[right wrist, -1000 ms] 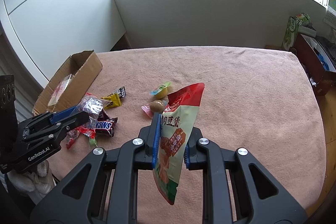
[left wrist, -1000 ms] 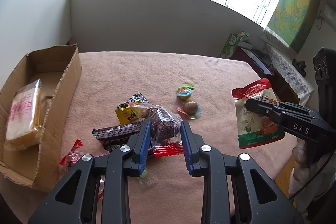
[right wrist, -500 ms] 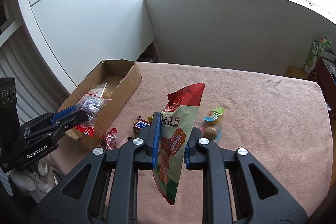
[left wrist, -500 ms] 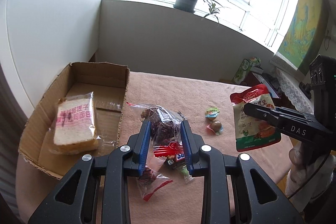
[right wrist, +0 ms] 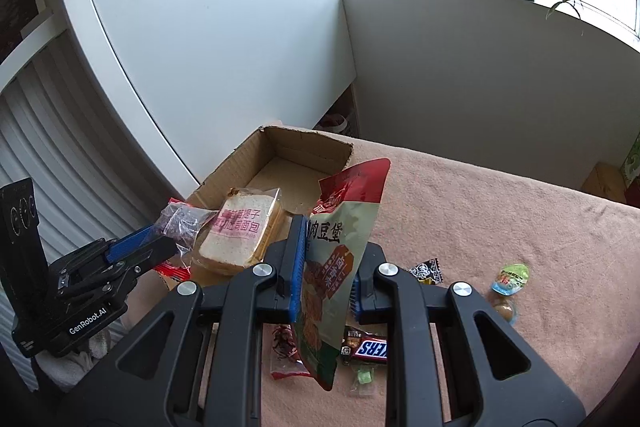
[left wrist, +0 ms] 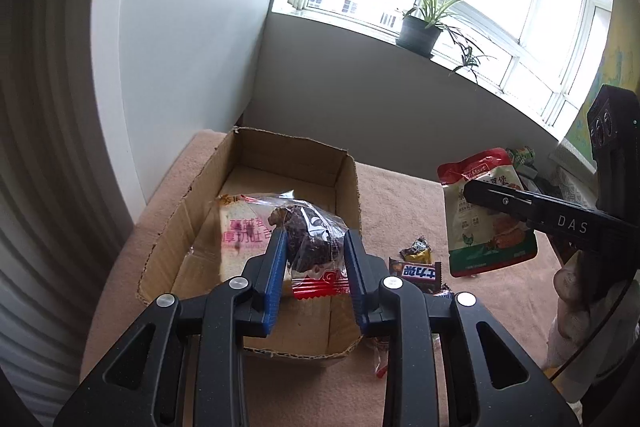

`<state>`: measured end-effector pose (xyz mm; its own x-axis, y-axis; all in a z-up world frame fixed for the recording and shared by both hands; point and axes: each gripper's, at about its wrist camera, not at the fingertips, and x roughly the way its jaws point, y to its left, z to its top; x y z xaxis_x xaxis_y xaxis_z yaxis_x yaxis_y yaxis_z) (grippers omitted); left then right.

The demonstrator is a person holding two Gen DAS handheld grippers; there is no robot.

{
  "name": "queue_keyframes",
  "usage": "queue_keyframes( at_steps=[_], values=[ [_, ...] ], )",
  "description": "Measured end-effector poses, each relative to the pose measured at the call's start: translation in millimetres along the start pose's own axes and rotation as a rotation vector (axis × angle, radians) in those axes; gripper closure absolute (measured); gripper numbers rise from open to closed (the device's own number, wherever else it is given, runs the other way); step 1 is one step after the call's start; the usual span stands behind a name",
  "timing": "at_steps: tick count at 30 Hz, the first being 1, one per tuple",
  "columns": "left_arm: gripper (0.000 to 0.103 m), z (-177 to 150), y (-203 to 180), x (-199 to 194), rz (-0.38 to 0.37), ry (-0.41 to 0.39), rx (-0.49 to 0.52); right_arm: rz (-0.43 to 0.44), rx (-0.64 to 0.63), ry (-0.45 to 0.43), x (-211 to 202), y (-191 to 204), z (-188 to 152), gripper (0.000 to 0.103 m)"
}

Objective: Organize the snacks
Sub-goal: 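Carry the pouch and candy bag into the box and open both grippers, then move the left gripper to the Snickers bar while the right gripper approaches the jelly cup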

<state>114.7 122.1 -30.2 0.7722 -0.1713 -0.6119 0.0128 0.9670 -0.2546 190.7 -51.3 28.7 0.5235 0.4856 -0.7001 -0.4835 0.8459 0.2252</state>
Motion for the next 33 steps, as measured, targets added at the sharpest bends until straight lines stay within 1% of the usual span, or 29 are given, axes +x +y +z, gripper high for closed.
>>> queue_keyframes(
  at_steps=[5,11,15,18,19,20,21,22,23,24,29,33],
  values=[
    [0.076,0.0,17.9,7.0,0.029,0.011,-0.02,-0.002,-0.04,0.032,33.2,23.3,13.3,0.085],
    [0.075,-2.6,31.4,20.4,0.049,0.039,-0.041,0.017,-0.058,0.092,73.4,38.9,17.7,0.084],
    [0.075,-3.6,35.6,24.9,0.055,0.049,-0.04,0.038,-0.069,0.124,91.7,45.0,19.1,0.084],
    [0.072,-2.9,35.7,27.4,0.053,0.055,-0.04,0.023,-0.077,0.123,97.6,49.6,20.0,0.083],
    [0.072,-2.5,35.2,27.4,0.053,0.053,-0.038,0.025,-0.08,0.121,98.9,50.8,21.1,0.074],
    [0.071,-2.0,35.0,27.9,0.055,0.052,-0.036,0.025,-0.081,0.114,98.6,51.1,22.2,0.052],
    [0.067,-1.5,34.2,27.5,0.056,0.052,-0.033,0.023,-0.08,0.1,96.6,50.9,23.1,0.041],
    [0.053,-0.8,33.6,26.7,0.06,0.049,-0.033,0.022,-0.079,0.078,92.7,50.4,23.8,0.027],
    [0.045,-0.3,33.5,25.4,0.062,0.04,-0.035,0.022,-0.08,0.06,88.8,50.0,24.4,0.025],
    [0.039,0.2,33.7,23.4,0.062,0.028,-0.037,0.019,-0.083,0.052,86.0,50.3,25.6,0.025],
    [0.039,2.2,33.7,17.7,0.061,0.015,-0.051,0.012,-0.075,0.041,70.7,42.3,23.9,0.021],
    [0.039,1.7,31.3,14.0,0.057,0.014,-0.055,-0.001,-0.057,0.025,54.1,29.8,19.1,0.02]
  ],
)
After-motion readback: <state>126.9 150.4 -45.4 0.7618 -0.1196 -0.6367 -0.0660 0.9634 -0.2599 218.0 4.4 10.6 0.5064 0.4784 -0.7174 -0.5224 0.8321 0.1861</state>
